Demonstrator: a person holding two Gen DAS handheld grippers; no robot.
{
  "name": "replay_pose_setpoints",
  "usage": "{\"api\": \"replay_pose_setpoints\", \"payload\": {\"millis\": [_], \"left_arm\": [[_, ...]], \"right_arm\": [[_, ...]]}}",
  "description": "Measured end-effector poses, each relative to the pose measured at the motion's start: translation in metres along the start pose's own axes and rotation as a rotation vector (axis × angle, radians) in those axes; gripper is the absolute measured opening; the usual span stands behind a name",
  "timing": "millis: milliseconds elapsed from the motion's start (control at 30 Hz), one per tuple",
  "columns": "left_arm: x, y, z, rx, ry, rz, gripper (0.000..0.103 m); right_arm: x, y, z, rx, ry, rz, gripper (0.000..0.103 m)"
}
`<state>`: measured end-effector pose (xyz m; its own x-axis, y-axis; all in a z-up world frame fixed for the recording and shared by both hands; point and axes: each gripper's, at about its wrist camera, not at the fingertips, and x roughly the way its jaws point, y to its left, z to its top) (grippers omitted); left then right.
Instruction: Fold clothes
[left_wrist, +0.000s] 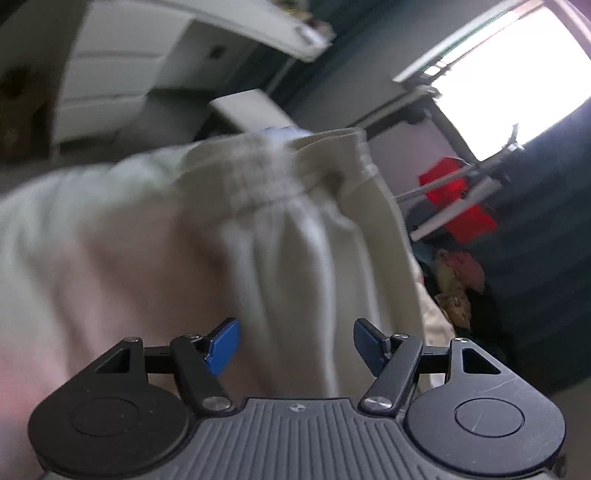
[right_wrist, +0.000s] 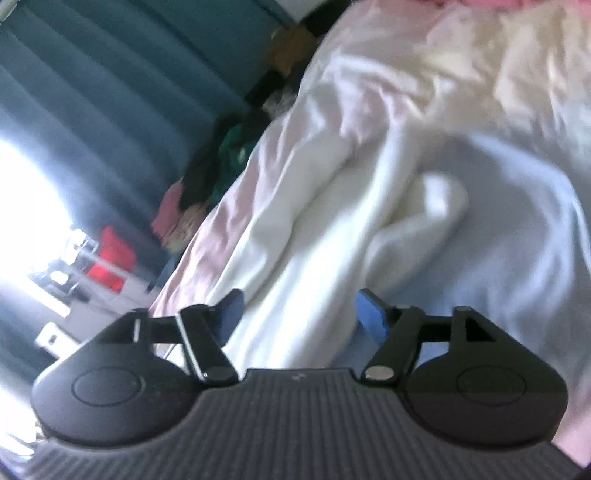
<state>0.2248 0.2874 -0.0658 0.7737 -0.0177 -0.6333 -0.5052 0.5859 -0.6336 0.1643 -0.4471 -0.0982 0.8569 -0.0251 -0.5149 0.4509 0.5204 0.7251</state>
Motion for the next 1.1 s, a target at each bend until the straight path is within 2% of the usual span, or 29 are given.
{"api": "replay_pose_setpoints", "payload": {"millis": [133,200,300,367,400,433,500,567,600,633,700,733,867,1000,1100], "left_arm": [[0.001,0.01,-0.011,-0.058,0.028,0.015,0.069],[0.007,0.011,-0.012,-0.082,0.008,0.049,0.069],[0.028,0.011,-0.007,-0.137,-0.011,0.054,0.069],[0.042,0.005,-0.003,-0.125,-0.047,0.077,0.068],[0.047,-0.001,-0.001,-0.105,-0.084,0.085,0.064],[0.052,-0.008,0.002,-0.08,-0.126,0.103,0.05],[0.063,-0.024,0.009,-0.029,-0.183,0.156,0.046],[0.076,-0.038,0.017,0.001,-0.196,0.21,0.037],[0.081,-0.044,0.02,0.013,-0.201,0.231,0.032],[0.084,-0.05,0.022,0.026,-0.204,0.248,0.024],[0.084,-0.056,0.027,0.048,-0.212,0.265,0.016],[0.081,-0.057,0.029,0.042,-0.219,0.26,0.012],[0.05,-0.059,0.035,0.007,-0.253,0.198,0.01],[0.005,-0.062,0.047,0.065,-0.278,0.109,0.01],[-0.036,-0.056,0.047,0.09,-0.292,0.078,0.01]], "right_arm": [[0.003,-0.027,-0.008,0.124,0.105,0.025,0.076],[0.016,-0.038,-0.009,0.186,0.142,0.04,0.076],[0.038,-0.05,-0.008,0.235,0.138,0.076,0.076],[0.049,-0.051,-0.005,0.244,0.092,0.102,0.077],[0.055,-0.051,-0.003,0.245,0.063,0.115,0.077],[0.06,-0.049,-0.002,0.238,0.033,0.121,0.077],[0.07,-0.043,0.003,0.207,-0.038,0.12,0.076],[0.079,-0.036,0.007,0.153,-0.095,0.109,0.075],[0.084,-0.035,0.008,0.138,-0.113,0.095,0.073],[0.088,-0.033,0.009,0.129,-0.129,0.077,0.066],[0.095,-0.032,0.011,0.116,-0.152,0.042,0.043],[0.099,-0.032,0.013,0.106,-0.148,0.025,0.023],[0.092,-0.029,0.017,0.017,-0.148,0.031,0.015],[0.06,-0.026,0.027,-0.013,-0.177,0.074,0.014],[0.035,-0.025,0.024,-0.017,-0.182,0.075,0.014]]}}
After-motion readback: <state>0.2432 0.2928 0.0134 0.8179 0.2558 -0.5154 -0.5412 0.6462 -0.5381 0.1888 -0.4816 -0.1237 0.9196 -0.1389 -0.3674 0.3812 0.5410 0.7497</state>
